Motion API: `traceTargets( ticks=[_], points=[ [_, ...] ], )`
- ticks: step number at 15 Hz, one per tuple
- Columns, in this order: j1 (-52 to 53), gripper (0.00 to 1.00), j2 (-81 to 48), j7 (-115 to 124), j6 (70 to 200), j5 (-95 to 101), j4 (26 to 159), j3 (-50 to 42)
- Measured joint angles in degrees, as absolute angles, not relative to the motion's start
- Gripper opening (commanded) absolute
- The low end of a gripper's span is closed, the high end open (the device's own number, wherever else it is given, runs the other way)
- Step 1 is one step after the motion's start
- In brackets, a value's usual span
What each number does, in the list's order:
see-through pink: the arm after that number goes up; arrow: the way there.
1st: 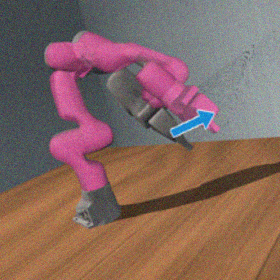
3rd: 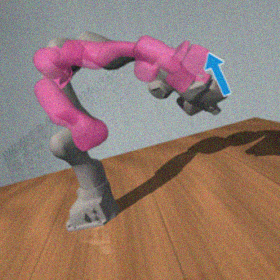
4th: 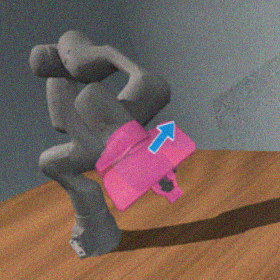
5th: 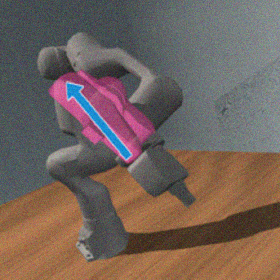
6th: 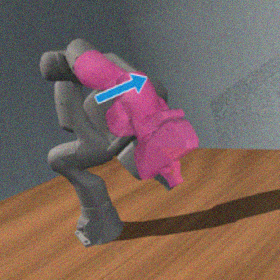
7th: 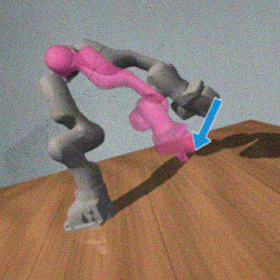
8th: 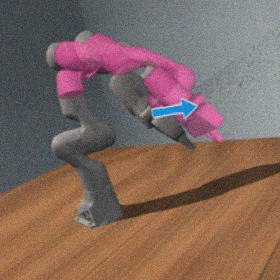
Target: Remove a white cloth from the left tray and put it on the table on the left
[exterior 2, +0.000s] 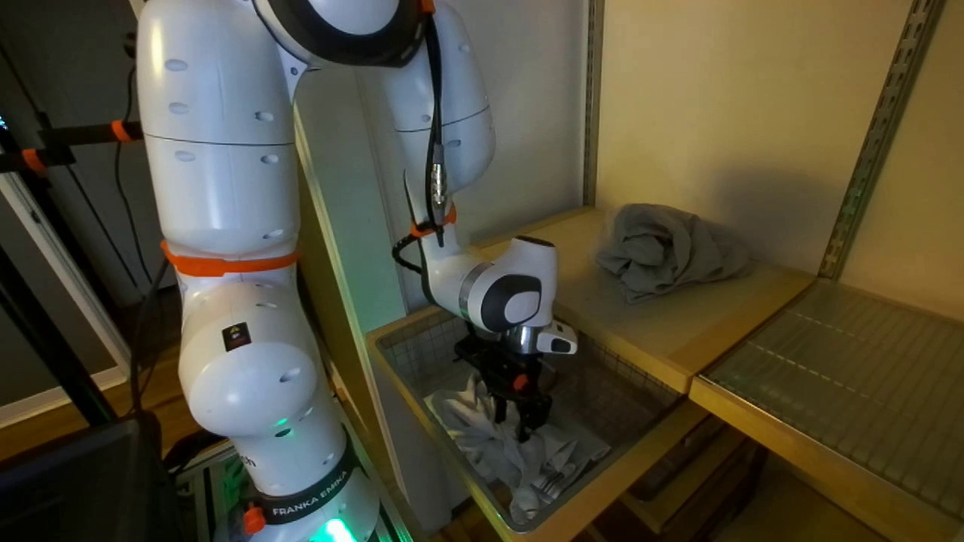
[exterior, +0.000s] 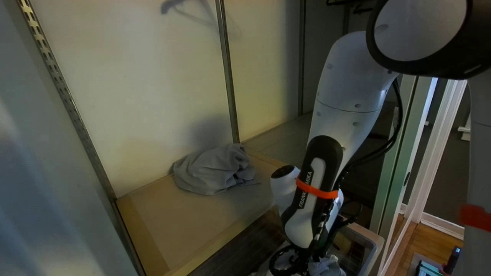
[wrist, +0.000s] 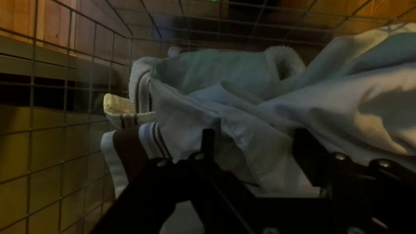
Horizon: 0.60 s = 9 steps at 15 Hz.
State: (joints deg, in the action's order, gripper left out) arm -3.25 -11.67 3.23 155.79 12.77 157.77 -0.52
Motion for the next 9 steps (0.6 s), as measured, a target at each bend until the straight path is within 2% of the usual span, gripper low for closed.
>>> traceTargets(
  ticks=[3, 5, 9],
  points=[
    [-2.92, 0.11, -12.17, 3.23, 155.39, 12.71, 157.58, -0.96],
    [-2.90, 0.00, -12.36, 3.19, 155.18, 12.34, 157.50, -0.99],
    [-2.88, 0.01, -12.25, 1.31, 154.30, 9.51, 157.12, -0.84]
  ],
)
